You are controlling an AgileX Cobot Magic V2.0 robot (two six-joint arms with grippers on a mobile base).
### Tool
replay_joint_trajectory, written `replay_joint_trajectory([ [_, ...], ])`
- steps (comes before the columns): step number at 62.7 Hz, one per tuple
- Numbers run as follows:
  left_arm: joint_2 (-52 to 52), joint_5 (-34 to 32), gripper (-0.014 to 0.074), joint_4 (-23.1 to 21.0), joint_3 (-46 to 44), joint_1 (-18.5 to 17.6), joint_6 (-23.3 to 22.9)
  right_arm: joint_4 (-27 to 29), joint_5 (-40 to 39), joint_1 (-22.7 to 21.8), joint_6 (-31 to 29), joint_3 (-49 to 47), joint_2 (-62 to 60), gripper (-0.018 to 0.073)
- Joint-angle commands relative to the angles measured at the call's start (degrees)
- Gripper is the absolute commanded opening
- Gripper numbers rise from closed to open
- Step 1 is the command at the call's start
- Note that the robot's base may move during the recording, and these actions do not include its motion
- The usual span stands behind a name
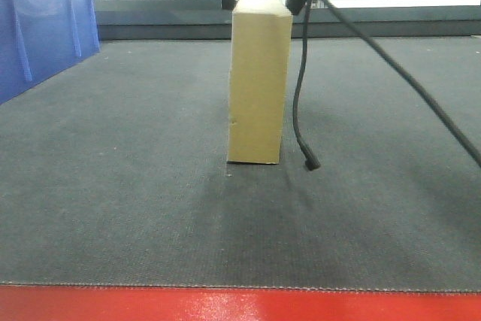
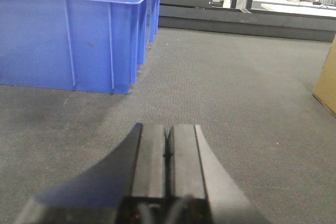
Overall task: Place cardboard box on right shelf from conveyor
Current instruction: 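Close the right gripper on the top of the tan box, then lift the tan box off the conveyor with the right gripper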
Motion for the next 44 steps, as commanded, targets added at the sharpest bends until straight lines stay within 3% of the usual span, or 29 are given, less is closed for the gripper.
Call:
replay_joint_trajectory([
  [1,-0.66,-5.19,-0.0119,-0.37,-0.21,0.11,-0.29,-1.71,-3.20,-0.54,0.12,-2.20,-2.36,0.0603],
  [18,-0.66,-5.19,-0.0119,-0.37,-0.21,0.11,-0.29,-1.23,-2.89,-0.54,0.01,-2.20,0.08,0.0579],
  [33,-0.66,-5.19,-0.0119,-0.37,-0.21,0.11,-0.29,-1.12,-2.27,-0.76,-0.09,-2.20,0.20,0.0241],
  [44,-0.66,-5.19,-0.0119,-0.37,-0.21,0.11,-0.29,-1.12,-2.97,-1.08,-1.55,-2.22,-1.31,0.0150],
])
